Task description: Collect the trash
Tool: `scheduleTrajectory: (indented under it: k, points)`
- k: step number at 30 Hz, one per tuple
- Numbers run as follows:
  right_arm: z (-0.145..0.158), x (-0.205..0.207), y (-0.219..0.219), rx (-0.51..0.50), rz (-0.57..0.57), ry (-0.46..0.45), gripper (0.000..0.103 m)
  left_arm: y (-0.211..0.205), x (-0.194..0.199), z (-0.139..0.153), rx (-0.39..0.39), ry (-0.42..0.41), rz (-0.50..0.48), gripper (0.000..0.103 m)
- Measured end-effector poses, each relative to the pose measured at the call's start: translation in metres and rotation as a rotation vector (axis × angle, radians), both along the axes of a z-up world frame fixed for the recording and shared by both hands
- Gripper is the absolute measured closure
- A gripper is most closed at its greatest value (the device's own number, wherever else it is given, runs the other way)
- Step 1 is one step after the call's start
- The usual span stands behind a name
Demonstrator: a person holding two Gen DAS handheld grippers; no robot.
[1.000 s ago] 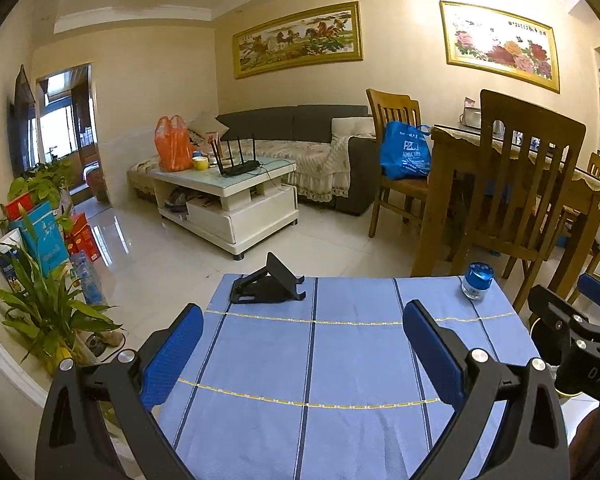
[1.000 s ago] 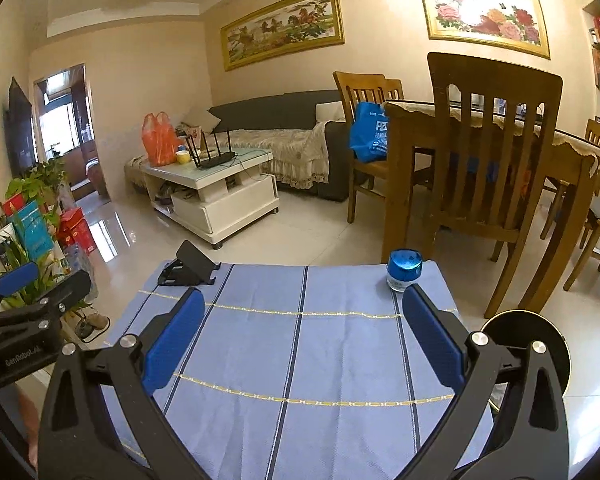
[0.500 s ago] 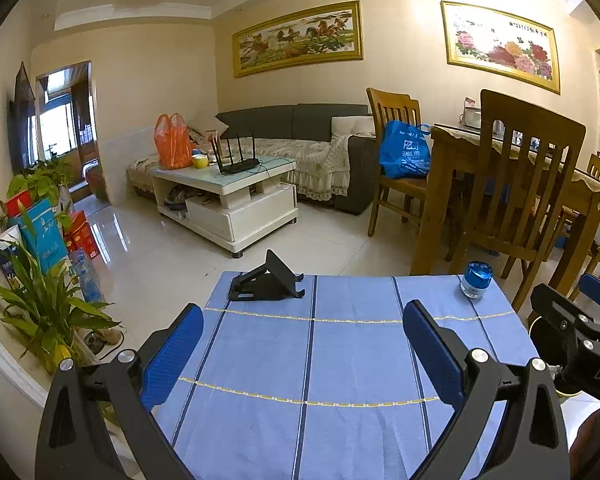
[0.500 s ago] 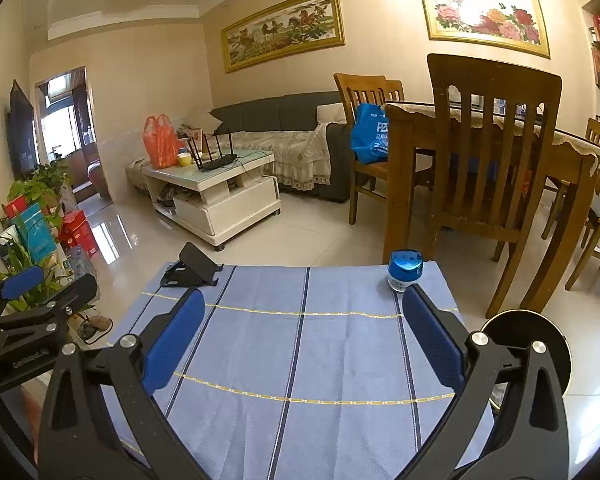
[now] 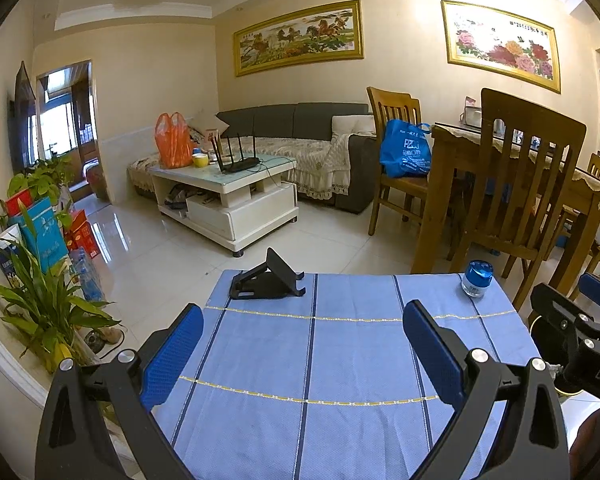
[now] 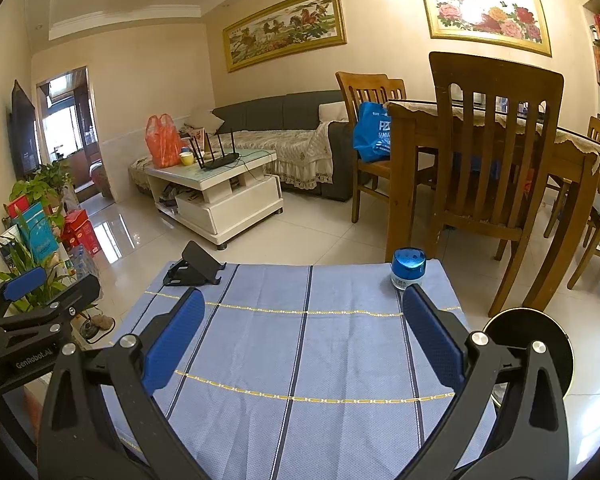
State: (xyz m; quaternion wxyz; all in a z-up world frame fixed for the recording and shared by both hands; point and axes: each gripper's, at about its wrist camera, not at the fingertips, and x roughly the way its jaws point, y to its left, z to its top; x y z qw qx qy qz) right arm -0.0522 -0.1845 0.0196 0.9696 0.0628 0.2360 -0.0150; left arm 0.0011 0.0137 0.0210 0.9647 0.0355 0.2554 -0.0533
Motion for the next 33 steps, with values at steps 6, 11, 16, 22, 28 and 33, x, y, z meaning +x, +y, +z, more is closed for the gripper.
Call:
scheduleTrajectory:
  k: [6, 11, 16, 22, 28, 33]
  points:
    - [0.000, -0.001, 0.001, 0.001, 0.000, 0.001, 0.005, -0.002, 0.001, -0.004, -0.001, 0.009, -0.017, 0.006]
    - [-0.001, 0.000, 0.000, 0.003, 0.000, 0.005, 0.005, -0.005, 0.007, -0.014, -0.016, 0.079, -0.057, 0.006]
    - [-0.002, -0.002, 0.001, 0.002, -0.007, 0.004, 0.005, 0.002, 0.010, -0.016, -0.084, 0.096, -0.049, 0.006]
    - [-0.009, -0.006, 0.000, 0.011, -0.027, 0.005, 0.005, 0.006, 0.000, -0.008, -0.063, 0.005, 0.020, 0.007]
    - [-0.013, -0.008, -0.003, 0.032, -0.041, 0.018, 0.005, 0.002, 0.010, -0.008, 0.092, -0.026, 0.040, 0.006]
    - [-0.011, -0.006, -0.001, 0.026, -0.037, 0.027, 0.005, 0.014, 0.018, -0.011, 0.105, -0.020, 0.071, 0.006]
